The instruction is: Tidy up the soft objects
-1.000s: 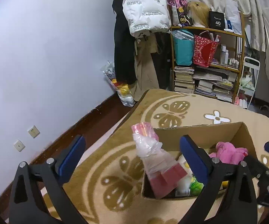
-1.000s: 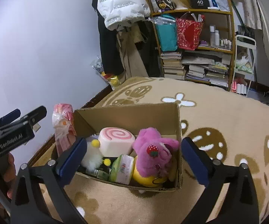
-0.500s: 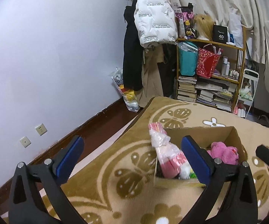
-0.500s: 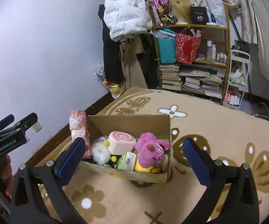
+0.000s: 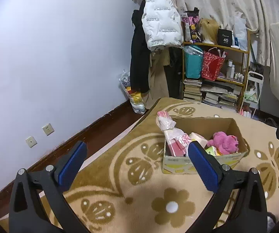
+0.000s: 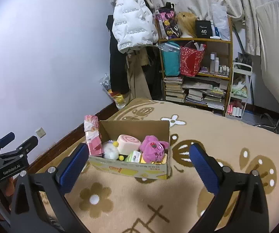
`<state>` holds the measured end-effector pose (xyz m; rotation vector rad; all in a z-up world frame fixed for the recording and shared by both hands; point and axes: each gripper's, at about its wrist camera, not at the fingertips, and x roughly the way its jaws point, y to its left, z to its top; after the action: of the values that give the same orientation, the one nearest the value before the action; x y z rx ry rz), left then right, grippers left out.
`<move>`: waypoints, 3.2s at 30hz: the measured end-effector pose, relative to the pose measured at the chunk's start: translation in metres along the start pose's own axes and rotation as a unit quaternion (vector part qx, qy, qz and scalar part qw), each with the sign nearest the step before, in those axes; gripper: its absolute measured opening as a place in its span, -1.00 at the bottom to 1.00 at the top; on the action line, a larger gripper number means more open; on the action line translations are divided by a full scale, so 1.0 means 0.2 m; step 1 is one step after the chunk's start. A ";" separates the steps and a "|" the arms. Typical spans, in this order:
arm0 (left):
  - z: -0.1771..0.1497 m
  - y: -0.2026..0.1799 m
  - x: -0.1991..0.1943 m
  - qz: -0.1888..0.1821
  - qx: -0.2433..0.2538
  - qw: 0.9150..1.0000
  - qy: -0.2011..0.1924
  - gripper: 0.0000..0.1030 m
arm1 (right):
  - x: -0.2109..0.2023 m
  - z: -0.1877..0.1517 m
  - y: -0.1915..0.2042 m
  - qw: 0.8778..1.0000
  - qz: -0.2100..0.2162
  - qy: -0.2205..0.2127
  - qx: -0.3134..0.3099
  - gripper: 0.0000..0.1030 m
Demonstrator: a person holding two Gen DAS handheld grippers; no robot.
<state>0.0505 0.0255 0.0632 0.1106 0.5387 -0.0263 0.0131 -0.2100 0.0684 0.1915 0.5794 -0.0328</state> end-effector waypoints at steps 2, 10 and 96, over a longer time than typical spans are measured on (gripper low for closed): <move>-0.02 0.01 -0.05 0.008 -0.004 1.000 -0.014 0.99 | -0.07 -0.03 0.00 1.000 -0.001 -0.015 -0.001 1.00; -0.10 0.03 -0.18 -0.004 -0.013 0.999 -0.030 0.99 | -0.21 -0.13 0.01 0.999 -0.005 -0.041 -0.009 1.00; -0.29 -0.18 0.05 -0.044 0.048 0.998 0.020 0.99 | 0.04 -0.41 -0.03 1.000 -0.022 0.008 0.004 1.00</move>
<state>0.0267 -0.0043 0.0056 0.1819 0.5815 -0.1367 -0.0255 -0.1996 -0.0035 0.1870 0.5988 -0.0773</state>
